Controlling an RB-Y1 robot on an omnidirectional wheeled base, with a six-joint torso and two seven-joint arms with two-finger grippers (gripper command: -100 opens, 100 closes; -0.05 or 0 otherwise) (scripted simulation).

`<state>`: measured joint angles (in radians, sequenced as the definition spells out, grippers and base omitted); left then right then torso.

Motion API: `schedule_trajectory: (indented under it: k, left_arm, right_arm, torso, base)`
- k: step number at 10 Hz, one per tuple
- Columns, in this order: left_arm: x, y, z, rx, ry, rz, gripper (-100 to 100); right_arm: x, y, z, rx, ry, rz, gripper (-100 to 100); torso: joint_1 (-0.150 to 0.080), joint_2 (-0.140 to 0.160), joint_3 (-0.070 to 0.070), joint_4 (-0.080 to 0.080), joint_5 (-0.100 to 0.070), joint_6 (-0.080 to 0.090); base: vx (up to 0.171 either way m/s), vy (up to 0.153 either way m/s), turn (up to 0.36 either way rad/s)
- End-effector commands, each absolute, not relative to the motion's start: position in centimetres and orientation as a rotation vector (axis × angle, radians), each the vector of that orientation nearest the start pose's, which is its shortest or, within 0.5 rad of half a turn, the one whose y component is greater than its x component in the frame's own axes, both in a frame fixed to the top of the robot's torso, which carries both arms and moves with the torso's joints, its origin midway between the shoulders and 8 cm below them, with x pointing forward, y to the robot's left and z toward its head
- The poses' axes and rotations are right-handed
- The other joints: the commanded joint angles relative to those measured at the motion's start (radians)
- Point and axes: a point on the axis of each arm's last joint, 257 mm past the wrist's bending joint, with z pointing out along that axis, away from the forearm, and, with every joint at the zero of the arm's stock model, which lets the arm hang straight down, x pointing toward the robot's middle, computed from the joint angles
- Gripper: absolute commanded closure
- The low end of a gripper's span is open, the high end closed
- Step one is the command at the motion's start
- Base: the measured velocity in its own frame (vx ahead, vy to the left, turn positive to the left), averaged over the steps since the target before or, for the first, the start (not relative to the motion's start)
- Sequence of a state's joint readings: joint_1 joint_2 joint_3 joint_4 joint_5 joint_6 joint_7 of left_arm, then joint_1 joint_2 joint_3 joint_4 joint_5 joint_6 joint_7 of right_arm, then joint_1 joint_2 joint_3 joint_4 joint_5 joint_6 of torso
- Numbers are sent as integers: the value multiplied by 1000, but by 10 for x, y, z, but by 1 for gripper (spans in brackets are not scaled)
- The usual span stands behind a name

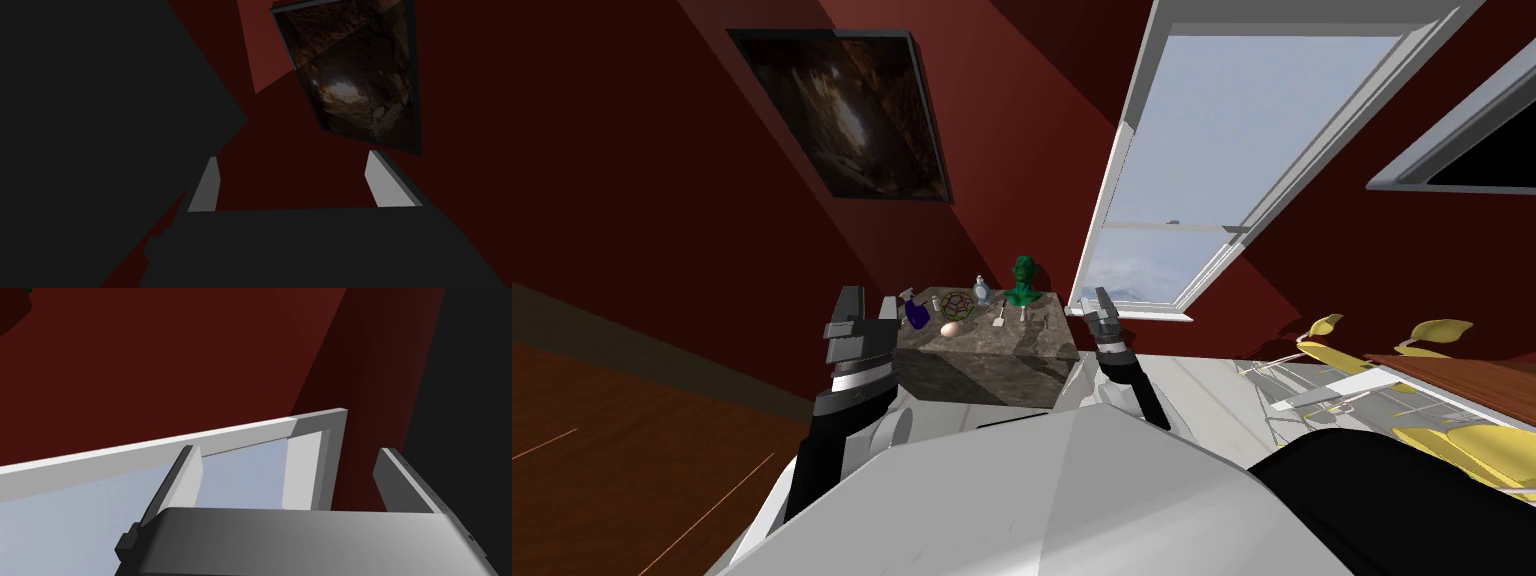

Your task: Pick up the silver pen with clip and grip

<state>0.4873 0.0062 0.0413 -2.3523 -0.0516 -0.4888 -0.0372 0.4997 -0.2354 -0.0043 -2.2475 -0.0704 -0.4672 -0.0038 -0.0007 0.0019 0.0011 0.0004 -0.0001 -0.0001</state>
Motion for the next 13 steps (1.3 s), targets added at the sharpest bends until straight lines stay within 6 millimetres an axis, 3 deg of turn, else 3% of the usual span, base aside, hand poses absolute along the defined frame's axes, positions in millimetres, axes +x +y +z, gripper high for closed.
schedule_trajectory:
  k: [1,9,10,11,12,13]
  left_arm:
    - [330,280,58,-544,602,-1213,0]
    - [330,280,58,-544,602,-1213,0]
    - [330,280,58,-544,602,-1212,0]
    - [330,280,58,-544,602,-1213,0]
    - [330,280,58,-544,602,-1212,0]
    - [330,280,58,-544,602,-1213,0]
  right_arm:
    - [362,-269,-3,580,847,1317,-100]
    - [386,-280,-51,530,1101,1216,-100]
    - [392,-286,-65,542,1148,1189,-100]
    - [392,-285,-65,519,1170,1183,-100]
    - [397,-293,-80,536,1215,1156,-100]
    - [397,-292,-80,513,1237,1149,-100]
  torso:
    - [0,0,0,0,0,0]
    - [1,0,0,0,0,0]
    - [1,0,0,0,0,0]
    - [1,0,0,0,0,0]
    - [1,0,0,0,0,0]
    - [1,0,0,0,0,0]
  base:
    - [-29,-4,34]
    - [-35,5,71]
    - [-30,12,138]
    - [-26,6,60]
    - [-37,16,113]
    - [-29,14,62]
